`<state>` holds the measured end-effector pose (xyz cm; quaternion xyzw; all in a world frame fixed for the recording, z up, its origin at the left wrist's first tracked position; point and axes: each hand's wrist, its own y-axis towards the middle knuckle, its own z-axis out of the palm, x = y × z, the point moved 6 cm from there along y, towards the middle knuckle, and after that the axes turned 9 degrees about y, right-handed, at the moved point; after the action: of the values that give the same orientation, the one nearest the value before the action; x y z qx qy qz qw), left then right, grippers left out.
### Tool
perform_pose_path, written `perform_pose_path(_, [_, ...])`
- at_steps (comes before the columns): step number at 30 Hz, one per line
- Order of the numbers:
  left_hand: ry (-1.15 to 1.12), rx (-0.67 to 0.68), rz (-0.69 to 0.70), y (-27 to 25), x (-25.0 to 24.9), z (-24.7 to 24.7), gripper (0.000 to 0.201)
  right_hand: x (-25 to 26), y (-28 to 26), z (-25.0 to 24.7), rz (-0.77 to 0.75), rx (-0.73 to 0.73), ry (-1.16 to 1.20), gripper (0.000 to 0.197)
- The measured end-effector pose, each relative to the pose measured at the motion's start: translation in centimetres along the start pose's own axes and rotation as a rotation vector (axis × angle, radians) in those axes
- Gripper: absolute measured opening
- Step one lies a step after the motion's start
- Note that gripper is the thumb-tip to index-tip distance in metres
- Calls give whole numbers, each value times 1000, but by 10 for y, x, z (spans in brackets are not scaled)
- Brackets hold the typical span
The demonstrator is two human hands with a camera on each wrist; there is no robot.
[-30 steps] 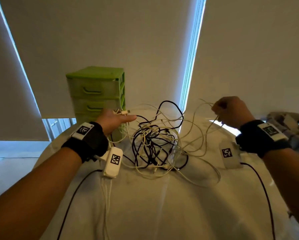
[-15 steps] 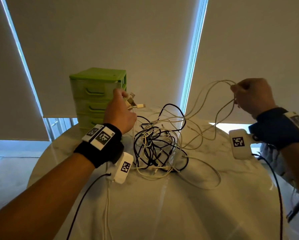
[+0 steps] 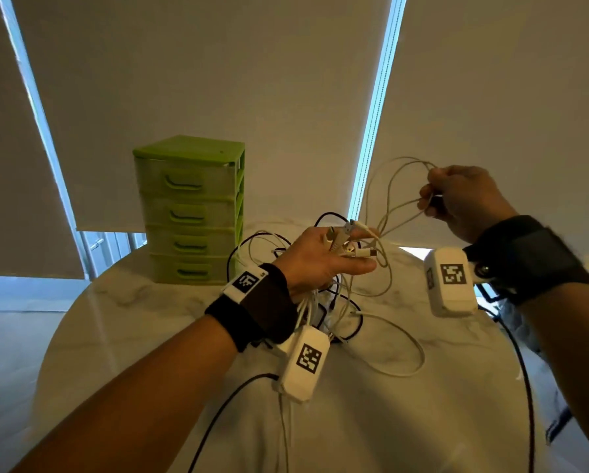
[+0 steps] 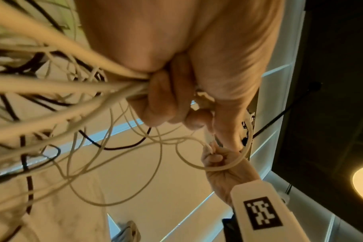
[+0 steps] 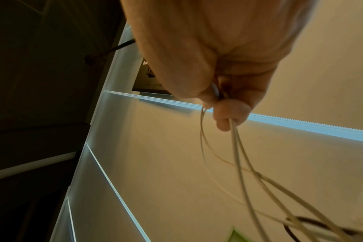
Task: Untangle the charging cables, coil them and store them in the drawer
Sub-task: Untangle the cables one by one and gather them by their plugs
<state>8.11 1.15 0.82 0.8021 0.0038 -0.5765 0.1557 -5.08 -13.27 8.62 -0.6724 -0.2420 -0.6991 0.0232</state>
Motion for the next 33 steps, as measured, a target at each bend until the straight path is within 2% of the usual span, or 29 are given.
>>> perform_pose_path(5, [-314,-39,23,-5,6,-3,21,-16,-3,12,33,-26,3,21])
perform_pose_path(8, [-402,-21,67,-10,3,-12,14,-26,-3,12,93,-20,13,17])
perform_pose_path(10, [-416,-34,82,-13,1,-19,14,-31,-6,13,100,9,-146,19])
perform_pose_path(11, [-412,-54,76,-13,2,-23,16,-30,-8,14,57,14,-326,28])
perform_pose_path(13, [-397,-96,56,-14,4,-30,17,-18,-19,22,-145,-7,-676,42])
perform_pose_path(14, [-401,-114,47,-15,4,-34,17,-9,-30,31,-256,17,-718,40])
perform_pose_path(16, [-429,-165,29,-16,8,-40,16,5,-59,55,-376,200,-638,24])
perform_pose_path(17, [-439,-192,19,-16,10,-43,16,9,-75,69,-367,320,-599,21])
perform_pose_path(19, [-449,-236,4,-17,14,-48,17,8,-97,86,-304,504,-562,28])
perform_pose_path(20, [-461,-255,2,-18,16,-51,17,7,-103,91,-283,545,-542,32])
perform_pose_path(22, [-490,-283,6,-22,19,-55,19,6,-107,95,-276,521,-500,37])
perform_pose_path(23, [-501,-290,9,-25,20,-57,19,7,-108,94,-305,446,-478,38])
perform_pose_path(26, [-533,-291,7,-29,22,-59,19,23,-110,84,-516,117,-453,52])
perform_pose_path(28, [-543,-296,2,-29,20,-62,20,30,-115,88,-630,58,-460,45])
perform_pose_path(30, [-543,-297,-1,-29,16,-65,20,31,-124,101,-751,87,-567,35])
perform_pose_path(31, [-544,-300,-1,-28,14,-66,20,26,-127,110,-778,158,-601,36])
perform_pose_path(32, [-545,-306,0,-28,11,-68,21,18,-129,120,-739,273,-587,38])
perform_pose_path(33, [-550,-314,-2,-27,10,-71,22,8,-130,129,-637,393,-527,41])
